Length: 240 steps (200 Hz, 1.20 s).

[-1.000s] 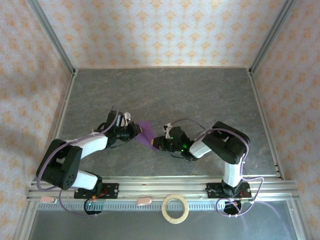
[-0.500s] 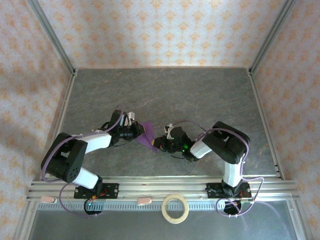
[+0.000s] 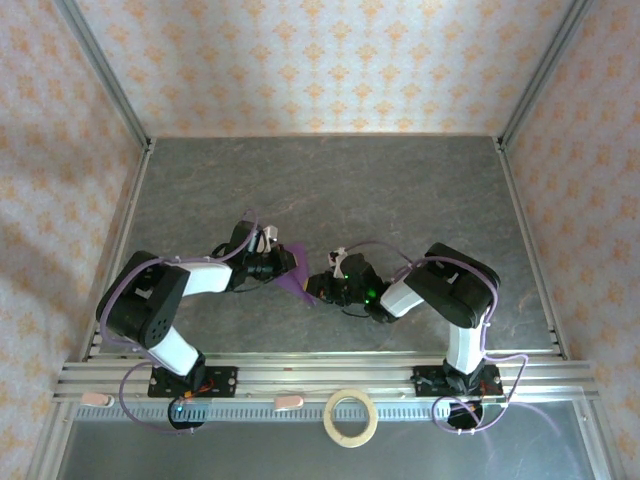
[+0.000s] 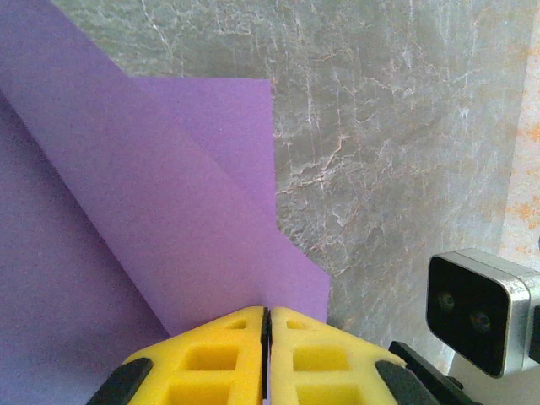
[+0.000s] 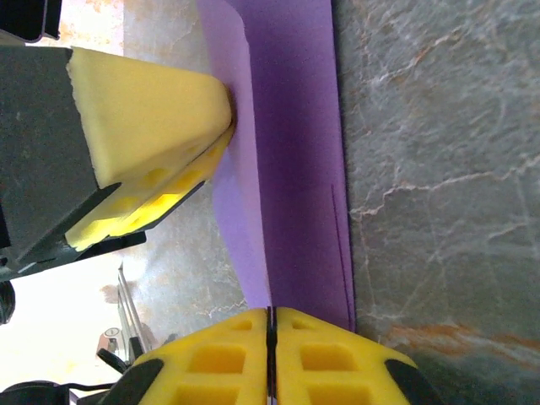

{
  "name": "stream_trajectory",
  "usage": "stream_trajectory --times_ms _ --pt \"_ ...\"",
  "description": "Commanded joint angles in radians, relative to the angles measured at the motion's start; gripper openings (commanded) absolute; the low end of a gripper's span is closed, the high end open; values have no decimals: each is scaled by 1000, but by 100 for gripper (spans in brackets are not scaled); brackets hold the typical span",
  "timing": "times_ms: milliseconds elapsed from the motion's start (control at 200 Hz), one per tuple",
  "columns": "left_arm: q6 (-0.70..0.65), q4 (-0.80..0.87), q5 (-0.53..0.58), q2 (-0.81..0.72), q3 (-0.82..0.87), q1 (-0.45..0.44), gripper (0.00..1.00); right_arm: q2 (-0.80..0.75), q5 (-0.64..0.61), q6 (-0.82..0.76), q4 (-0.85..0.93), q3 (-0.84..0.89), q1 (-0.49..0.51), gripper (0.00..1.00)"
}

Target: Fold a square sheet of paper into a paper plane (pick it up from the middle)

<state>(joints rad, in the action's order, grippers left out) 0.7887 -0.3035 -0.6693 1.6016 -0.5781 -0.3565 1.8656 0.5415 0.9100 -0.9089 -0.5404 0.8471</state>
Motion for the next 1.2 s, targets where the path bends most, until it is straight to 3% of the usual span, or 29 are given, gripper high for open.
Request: stream_trajectory --times_ms 0,155,480,1001,1196 --pt "-8 -4 25 2 -34 -6 11 -8 -32 -23 36 -2 -3 3" --pt "-11 13 39 -27 -34 -7 11 -3 -30 -13 34 0 -3 0" --pt "-17 78 116 -163 16 -5 12 25 107 58 -26 -23 -35 0" --pt "-6 -5 63 -171 51 -7 12 44 184 179 -186 16 -77 0" --pt "-30 17 49 -141 28 -6 12 53 164 184 -102 7 -79 0"
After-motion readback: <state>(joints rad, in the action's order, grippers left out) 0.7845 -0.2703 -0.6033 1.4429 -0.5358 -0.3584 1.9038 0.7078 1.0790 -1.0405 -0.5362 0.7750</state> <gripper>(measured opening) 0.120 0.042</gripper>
